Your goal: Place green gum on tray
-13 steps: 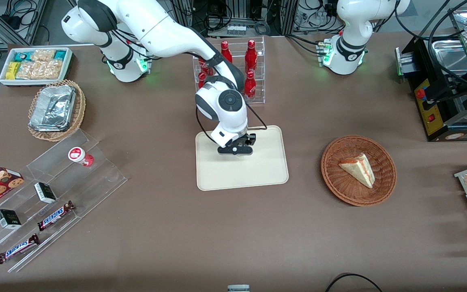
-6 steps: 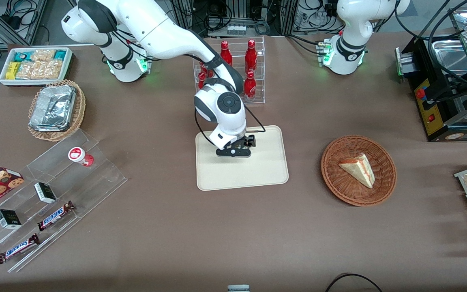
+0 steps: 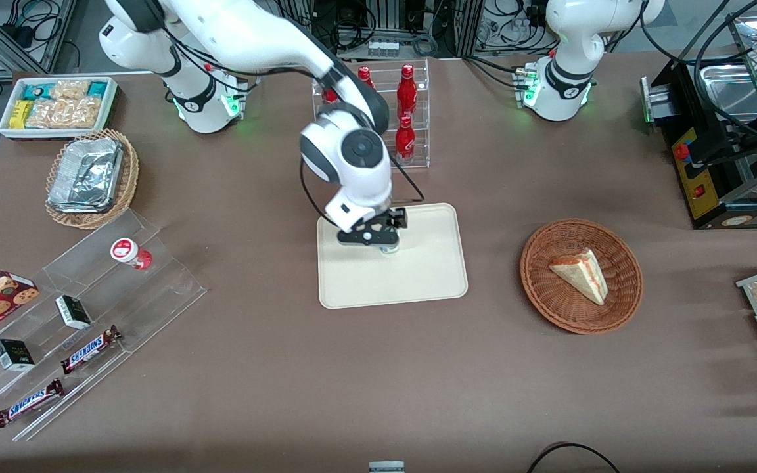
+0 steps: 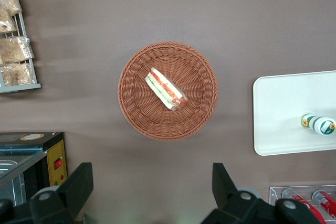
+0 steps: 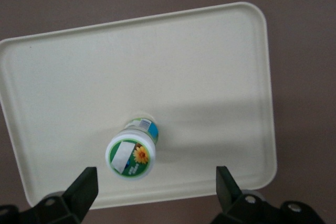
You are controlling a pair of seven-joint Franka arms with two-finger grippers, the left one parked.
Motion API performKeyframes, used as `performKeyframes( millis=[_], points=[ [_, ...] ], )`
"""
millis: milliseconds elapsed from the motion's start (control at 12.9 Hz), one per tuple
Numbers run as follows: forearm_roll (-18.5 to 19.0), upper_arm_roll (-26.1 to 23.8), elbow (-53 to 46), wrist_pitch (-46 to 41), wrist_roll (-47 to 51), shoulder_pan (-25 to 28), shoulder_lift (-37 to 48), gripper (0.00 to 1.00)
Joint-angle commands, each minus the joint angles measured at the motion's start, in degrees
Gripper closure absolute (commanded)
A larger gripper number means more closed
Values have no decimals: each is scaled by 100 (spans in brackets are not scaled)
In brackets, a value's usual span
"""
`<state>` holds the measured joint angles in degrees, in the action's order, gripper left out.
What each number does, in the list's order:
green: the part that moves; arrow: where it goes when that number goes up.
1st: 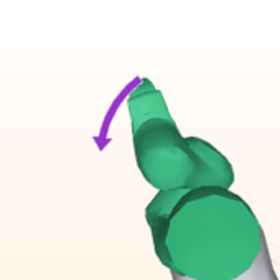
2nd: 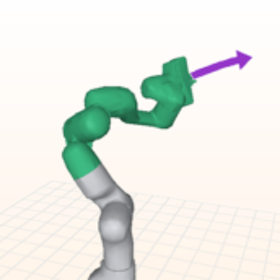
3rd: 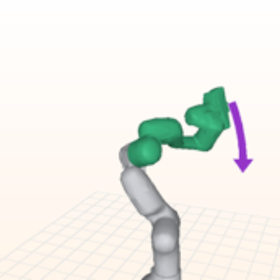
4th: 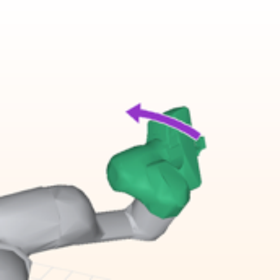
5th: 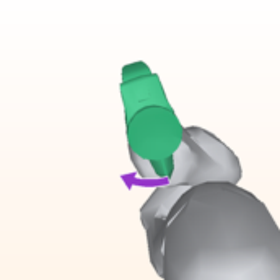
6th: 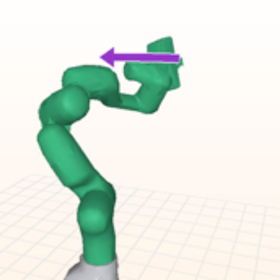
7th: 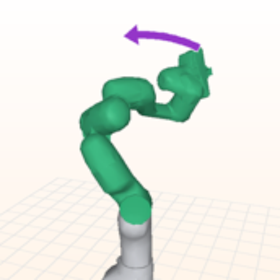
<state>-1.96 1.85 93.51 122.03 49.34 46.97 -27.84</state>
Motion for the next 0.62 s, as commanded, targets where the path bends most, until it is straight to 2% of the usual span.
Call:
performKeyframes(
  millis=[0,155,388,543],
  points=[
    [38,-44,834,-494,-406,-371,1233,0],
    [21,-44,994,-1213,-1280,-748,1937,0],
    [-93,-36,994,-2313,-2575,-1653,2755,0],
    [-111,-36,994,-2718,-3347,-2285,3151,0]
  ],
)
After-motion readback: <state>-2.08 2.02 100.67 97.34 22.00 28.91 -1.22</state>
